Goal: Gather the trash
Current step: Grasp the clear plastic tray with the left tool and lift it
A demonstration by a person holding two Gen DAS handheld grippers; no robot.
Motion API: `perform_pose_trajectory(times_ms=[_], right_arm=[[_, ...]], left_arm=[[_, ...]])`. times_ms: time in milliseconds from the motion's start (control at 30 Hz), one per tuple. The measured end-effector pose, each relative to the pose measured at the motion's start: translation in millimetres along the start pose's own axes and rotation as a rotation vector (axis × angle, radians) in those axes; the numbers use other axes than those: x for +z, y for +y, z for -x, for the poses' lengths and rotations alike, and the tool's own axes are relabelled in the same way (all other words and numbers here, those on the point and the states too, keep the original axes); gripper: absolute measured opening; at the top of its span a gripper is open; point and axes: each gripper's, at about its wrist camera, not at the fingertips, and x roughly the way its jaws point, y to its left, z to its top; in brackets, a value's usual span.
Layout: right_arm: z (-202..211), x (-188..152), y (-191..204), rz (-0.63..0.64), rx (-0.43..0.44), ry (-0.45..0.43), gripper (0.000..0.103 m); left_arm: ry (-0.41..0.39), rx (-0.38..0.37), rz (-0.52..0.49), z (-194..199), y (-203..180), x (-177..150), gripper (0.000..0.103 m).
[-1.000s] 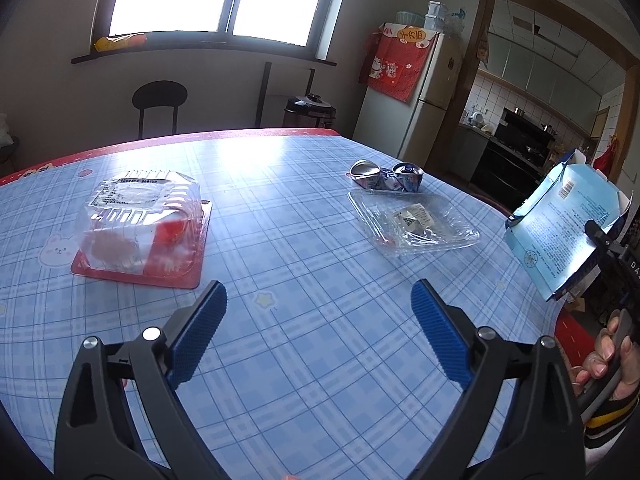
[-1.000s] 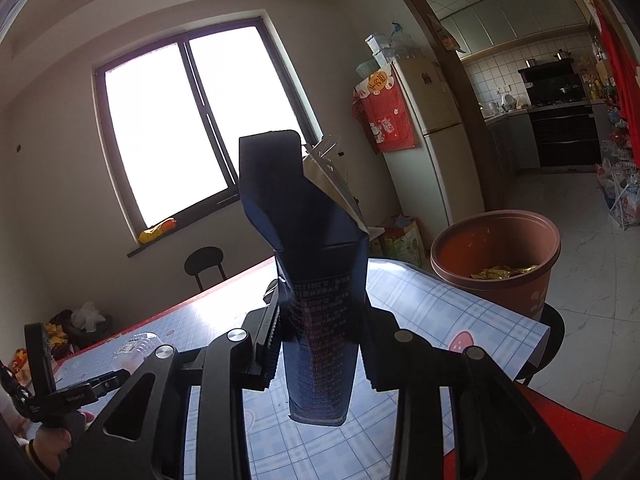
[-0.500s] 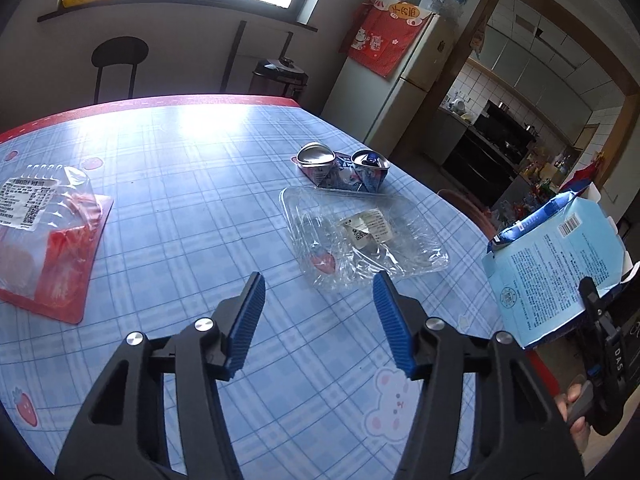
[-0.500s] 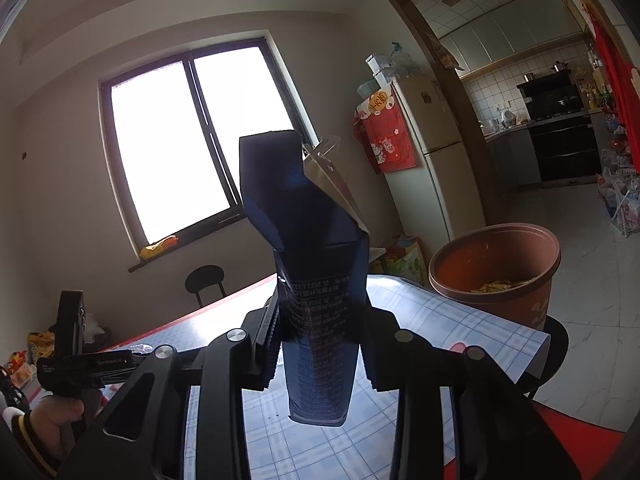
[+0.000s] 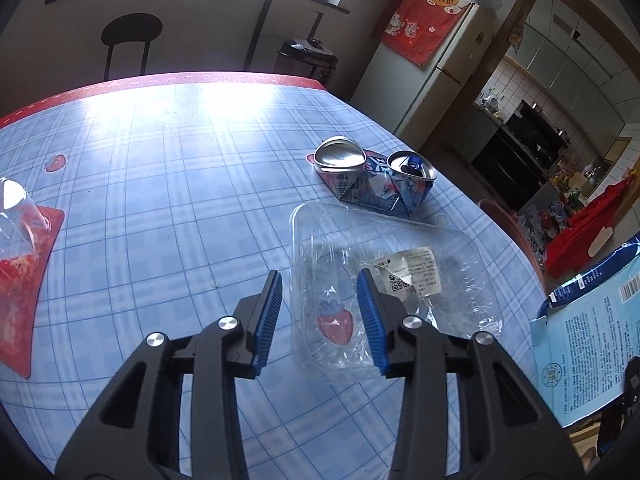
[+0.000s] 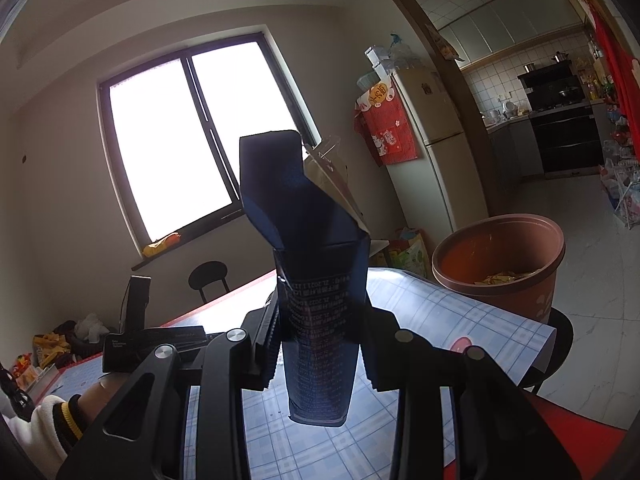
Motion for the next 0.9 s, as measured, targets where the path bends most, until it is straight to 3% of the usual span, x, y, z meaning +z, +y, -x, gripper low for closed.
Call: perform_pose_trajectory(times_ms=[200,433,533,733,900], right_arm=[[-1,-1,-6,-0.038,-0.001,0.005,0.033],[-1,-1,-10,-0.053,-0.001,0.006,0.034],[0,-2,-8,-0.05,-0.007,0.006,0.034],[1,-3,-10,-0.055,-0.018,0.009,0.034],[0,-2,-10,-0.053,-0.019,0.011,0.034]], left_arm=[[0.023,0.036,-0.036,-10,-4,0,0.042],[0.027,0.025,-0.036,-15,-3,-5,0.041],[0.034,0.017,-0.027,-14,-1,-8,0.017],[-0.014,0.014,-0.057,-4,-7,-13,0.012],[-0.079,-0.037,-0.06,11,-5,-14,0.011]])
